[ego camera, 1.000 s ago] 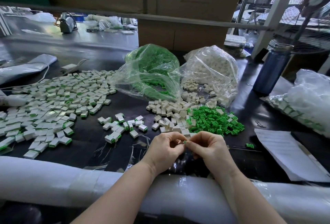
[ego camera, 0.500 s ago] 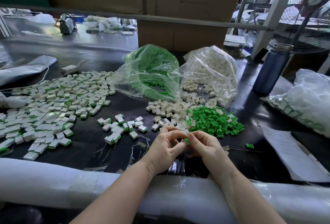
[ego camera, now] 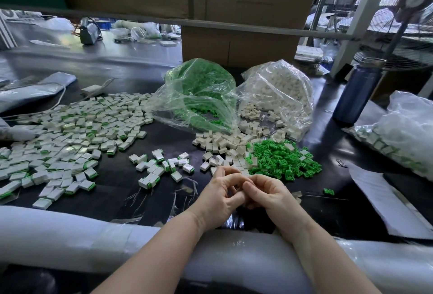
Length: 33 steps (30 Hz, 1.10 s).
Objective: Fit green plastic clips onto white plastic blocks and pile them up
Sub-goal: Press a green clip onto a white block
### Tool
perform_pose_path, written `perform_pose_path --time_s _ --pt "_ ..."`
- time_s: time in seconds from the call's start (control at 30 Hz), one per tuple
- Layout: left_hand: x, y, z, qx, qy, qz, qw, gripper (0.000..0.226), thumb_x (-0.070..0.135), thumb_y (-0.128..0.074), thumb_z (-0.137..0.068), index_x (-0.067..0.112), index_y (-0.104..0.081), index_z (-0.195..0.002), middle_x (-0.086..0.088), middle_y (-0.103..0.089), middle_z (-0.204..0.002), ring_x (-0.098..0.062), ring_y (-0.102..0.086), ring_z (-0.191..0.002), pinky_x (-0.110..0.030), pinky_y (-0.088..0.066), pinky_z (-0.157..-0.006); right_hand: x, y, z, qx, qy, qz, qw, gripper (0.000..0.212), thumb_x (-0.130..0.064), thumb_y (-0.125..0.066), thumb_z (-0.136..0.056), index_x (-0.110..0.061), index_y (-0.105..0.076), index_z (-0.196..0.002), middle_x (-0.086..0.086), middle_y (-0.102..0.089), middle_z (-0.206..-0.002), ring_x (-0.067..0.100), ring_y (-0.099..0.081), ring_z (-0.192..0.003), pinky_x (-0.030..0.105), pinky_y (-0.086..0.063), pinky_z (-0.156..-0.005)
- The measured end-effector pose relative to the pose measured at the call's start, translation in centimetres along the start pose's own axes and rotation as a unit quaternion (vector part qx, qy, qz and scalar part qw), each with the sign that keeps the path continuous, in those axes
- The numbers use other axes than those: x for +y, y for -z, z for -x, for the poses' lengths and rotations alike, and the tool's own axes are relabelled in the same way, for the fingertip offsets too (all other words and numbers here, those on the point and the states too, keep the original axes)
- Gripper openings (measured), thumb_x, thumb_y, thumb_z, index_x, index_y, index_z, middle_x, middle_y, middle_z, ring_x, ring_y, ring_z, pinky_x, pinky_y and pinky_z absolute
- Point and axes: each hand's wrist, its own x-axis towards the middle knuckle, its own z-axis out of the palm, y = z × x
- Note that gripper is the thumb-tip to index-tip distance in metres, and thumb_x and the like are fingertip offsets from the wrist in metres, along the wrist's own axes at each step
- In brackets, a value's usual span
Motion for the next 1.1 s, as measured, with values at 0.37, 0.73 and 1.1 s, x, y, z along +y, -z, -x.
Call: perform_pose_path --time_s 0.37,0.73,1.1 --pt "-0.31 -0.2 -0.14 -0.016 0.0 -0.009 1.0 0.02 -0.001 -0.056 -0.085 0.009 -0.065 -0.099 0.001 -0.039 -0.111 0.001 -0.046 -0.096 -0.005 -0.041 -0.083 -0.09 0.18 0.15 0.002 0.012 0.014 1.0 0.019 -0.013 -0.058 -0.087 -0.002 -0.072 -0.08 0.001 -0.06 -0.061 0.007 -0.051 -0.054 0.016 -0.042 -0.051" --pt "-0.4 -0.32 -0.12 -0.044 0.014 -0.047 0.998 0.016 0.013 -0.057 -0.081 0.023 -0.06 -0.094 0.007 -0.039 -0.108 -0.017 -0.051 -0.105 -0.033 -0.043 -0.097 -0.12 0.18 0.14 0.024 0.016 0.049 0.998 0.02 -0.007 -0.056 -0.089 0.001 -0.07 -0.077 0.013 -0.053 -0.065 0.011 -0.043 -0.054 0.017 -0.035 -0.048" --pt "-0.44 -0.21 -0.15 -0.041 0.009 -0.045 0.998 0.018 0.001 -0.052 -0.085 0.01 -0.062 -0.098 -0.001 -0.04 -0.11 -0.021 -0.051 -0.103 -0.03 -0.044 -0.094 -0.68 -0.14 0.44 -0.003 0.031 0.016 0.999 0.023 -0.019 -0.057 -0.084 -0.016 -0.072 -0.066 -0.005 -0.058 -0.058 0.005 -0.049 -0.054 0.016 -0.04 -0.052"
